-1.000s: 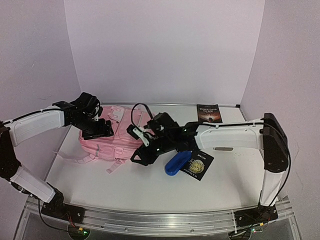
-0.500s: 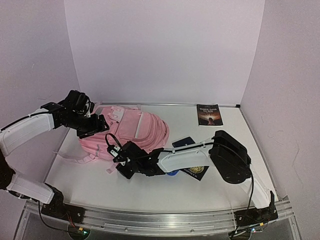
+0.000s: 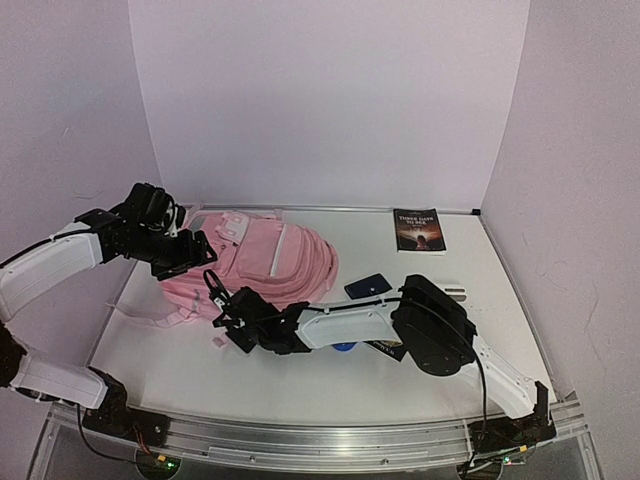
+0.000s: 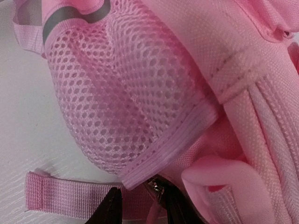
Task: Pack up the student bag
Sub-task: Zip the student bag at the center of the board.
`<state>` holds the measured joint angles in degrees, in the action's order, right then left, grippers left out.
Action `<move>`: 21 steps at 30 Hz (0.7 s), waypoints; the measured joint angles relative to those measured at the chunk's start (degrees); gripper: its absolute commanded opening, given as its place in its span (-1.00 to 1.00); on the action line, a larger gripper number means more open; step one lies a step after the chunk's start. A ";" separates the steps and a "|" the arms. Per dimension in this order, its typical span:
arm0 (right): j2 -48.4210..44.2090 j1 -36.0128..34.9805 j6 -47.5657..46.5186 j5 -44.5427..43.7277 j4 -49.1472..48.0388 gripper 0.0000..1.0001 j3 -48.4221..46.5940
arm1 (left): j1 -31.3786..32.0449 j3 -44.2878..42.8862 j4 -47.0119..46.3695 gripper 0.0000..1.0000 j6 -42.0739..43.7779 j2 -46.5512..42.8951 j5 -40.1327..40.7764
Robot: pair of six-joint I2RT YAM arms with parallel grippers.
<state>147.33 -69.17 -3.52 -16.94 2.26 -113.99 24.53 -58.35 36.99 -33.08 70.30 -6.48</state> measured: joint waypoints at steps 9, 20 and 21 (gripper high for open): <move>-1.01 0.06 0.18 -2.21 -4.49 -1.00 4.71 | 0.00 0.00 0.08 0.62 0.13 -0.59 0.02; -12.06 2.88 0.71 9.11 -1.94 -1.00 16.11 | 0.00 -3.74 6.26 0.48 9.63 4.90 0.74; -13.14 3.13 0.64 10.07 -1.26 -1.00 16.63 | 0.00 -4.01 6.86 0.48 11.12 5.17 0.90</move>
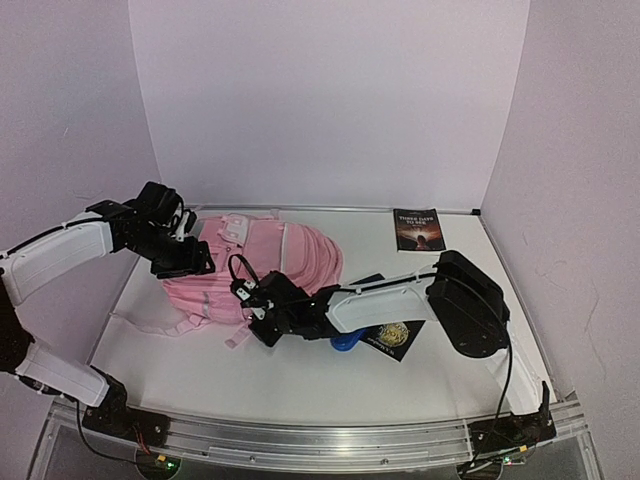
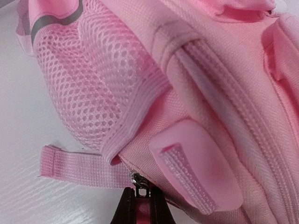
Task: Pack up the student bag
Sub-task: Zip the student bag at the center of the board.
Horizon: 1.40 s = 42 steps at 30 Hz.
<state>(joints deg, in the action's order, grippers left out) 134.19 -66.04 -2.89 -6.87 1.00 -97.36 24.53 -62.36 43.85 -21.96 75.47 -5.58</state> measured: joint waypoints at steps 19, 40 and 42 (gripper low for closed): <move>-2.86 6.60 3.38 18.97 2.84 -1.00 1.88 | 8.62 10.93 -1.24 0.43 37.52 -14.46 2.79; -2.87 8.08 8.14 24.09 3.55 -1.00 1.89 | 10.77 12.89 -15.79 -0.61 55.33 3.25 15.02; -3.00 8.48 8.30 24.39 3.42 -1.00 2.15 | 10.91 12.89 -16.61 -0.79 56.29 3.64 16.96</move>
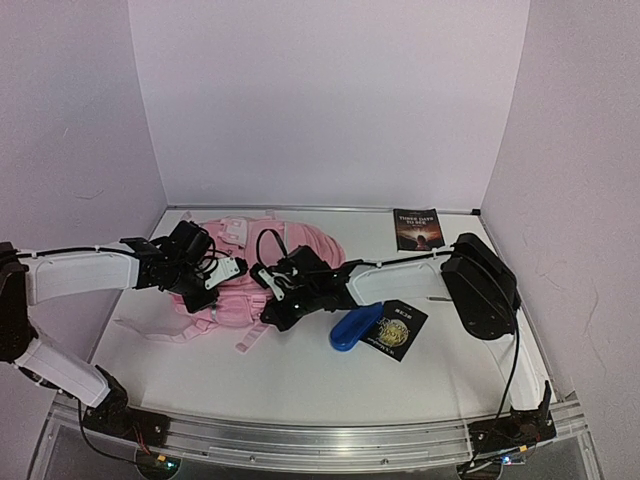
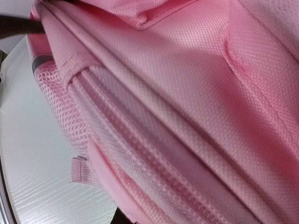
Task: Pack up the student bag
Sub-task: Zip the student bag at the center of the board.
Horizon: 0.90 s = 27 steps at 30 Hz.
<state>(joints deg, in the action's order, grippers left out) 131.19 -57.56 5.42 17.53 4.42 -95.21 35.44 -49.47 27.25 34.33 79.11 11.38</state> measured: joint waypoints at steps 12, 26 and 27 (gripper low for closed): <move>-9.43 6.06 -2.61 3.24 -3.91 -1.00 12.86 | 0.03 0.94 -2.57 -1.00 4.43 -2.18 2.69; -9.35 7.21 0.62 9.75 3.68 -1.00 8.26 | 9.43 0.85 1.00 0.11 0.14 -6.86 3.94; -8.89 7.07 1.32 10.38 4.08 -1.00 7.54 | 11.91 0.87 0.74 0.11 -0.20 -6.88 4.09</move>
<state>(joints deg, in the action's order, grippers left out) 122.30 -50.49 6.74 27.91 8.50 -87.67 47.36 -48.61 27.99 34.13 72.23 15.47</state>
